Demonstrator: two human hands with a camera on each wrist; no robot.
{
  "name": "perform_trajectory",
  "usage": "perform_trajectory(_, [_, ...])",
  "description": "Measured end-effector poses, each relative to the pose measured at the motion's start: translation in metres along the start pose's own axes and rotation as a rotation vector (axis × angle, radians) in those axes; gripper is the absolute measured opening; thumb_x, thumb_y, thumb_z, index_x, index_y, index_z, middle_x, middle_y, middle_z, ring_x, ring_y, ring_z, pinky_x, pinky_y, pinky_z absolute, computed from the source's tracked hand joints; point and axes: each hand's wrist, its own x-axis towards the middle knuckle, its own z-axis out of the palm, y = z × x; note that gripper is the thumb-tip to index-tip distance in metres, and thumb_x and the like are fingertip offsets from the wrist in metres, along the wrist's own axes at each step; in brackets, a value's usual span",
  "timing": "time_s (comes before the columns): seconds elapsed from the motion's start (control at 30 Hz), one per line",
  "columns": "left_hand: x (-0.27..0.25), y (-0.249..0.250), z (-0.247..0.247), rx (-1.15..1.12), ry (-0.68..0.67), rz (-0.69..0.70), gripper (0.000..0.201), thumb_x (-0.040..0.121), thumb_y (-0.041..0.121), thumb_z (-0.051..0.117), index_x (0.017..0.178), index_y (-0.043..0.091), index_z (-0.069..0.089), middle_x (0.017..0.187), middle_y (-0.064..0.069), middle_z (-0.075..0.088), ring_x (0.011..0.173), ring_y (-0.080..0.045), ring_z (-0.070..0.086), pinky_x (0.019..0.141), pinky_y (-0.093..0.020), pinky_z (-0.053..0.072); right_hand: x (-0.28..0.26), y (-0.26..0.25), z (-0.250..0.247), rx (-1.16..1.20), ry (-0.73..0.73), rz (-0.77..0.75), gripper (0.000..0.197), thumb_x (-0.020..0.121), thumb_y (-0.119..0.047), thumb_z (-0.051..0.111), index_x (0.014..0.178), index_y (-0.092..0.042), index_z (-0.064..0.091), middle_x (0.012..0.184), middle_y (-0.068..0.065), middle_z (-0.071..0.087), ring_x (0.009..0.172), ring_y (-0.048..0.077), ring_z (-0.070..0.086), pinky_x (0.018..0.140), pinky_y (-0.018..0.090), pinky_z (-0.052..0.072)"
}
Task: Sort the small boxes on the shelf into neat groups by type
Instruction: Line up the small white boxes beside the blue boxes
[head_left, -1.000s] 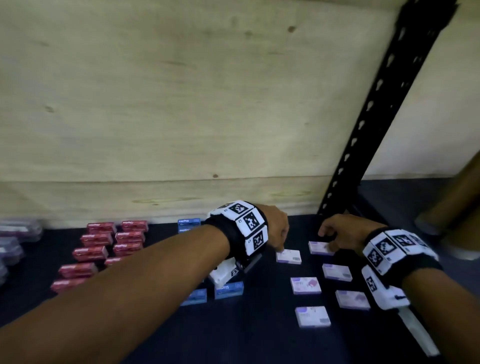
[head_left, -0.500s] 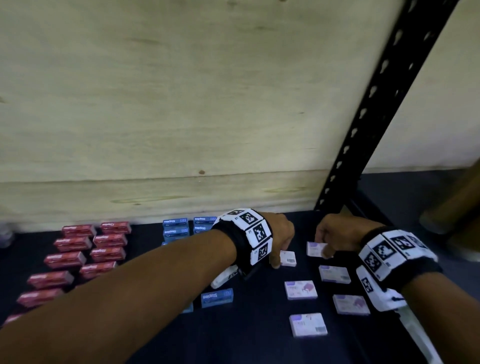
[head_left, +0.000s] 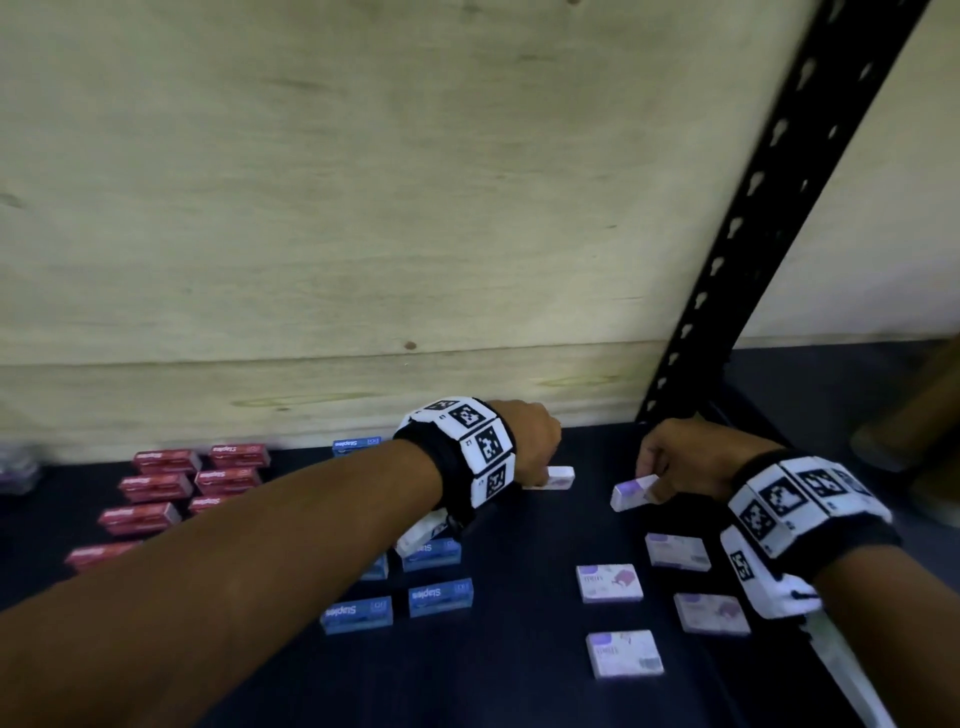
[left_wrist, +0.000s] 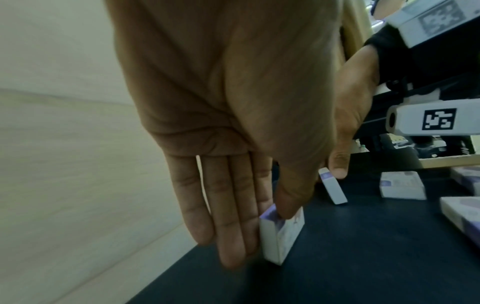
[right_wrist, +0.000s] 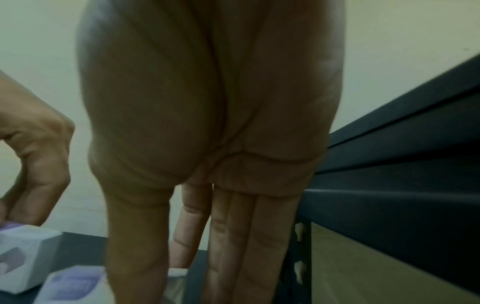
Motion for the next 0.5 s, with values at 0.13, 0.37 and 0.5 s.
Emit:
perform_trajectory(0.13, [0.003,-0.013,0.002,-0.028,0.023,-0.067,0.03,0.095,0.035,0.051,0.101,0.009,0.065,0.096,-0.009,0.06,0.084,-0.028,0.061,0.066,-0.032,0.047,0.009,-0.006,-0.002,-0.013,0.052,-0.001,0.011,0.084,-0.027,0.075,0.086,-0.031,0.065,0.086,-0.015,0.058,0.086,0.009,0.059,0.078,0.024,0.05])
perform_trajectory(0.37, [0.01,-0.03,0.004,0.02,0.062,-0.157,0.029,0.098,0.032,0.05,0.111,0.011,0.063,0.11,-0.01,0.061,0.086,-0.028,0.058,0.068,-0.031,0.044,0.038,-0.024,-0.007,0.011,0.146,-0.033,0.009,0.089,-0.026,0.066,0.096,-0.026,0.061,0.102,-0.005,0.063,0.095,0.016,0.059,0.077,0.026,0.047])
perform_trajectory(0.5, [0.014,-0.035,0.006,0.055,0.077,-0.192,0.023,0.096,0.026,0.054,0.114,0.013,0.062,0.113,-0.008,0.06,0.09,-0.027,0.059,0.068,-0.03,0.043,0.05,-0.033,-0.007,-0.02,0.195,-0.053,0.009,0.088,-0.021,0.063,0.094,-0.023,0.057,0.102,0.0,0.064,0.094,0.021,0.06,0.071,0.026,0.041])
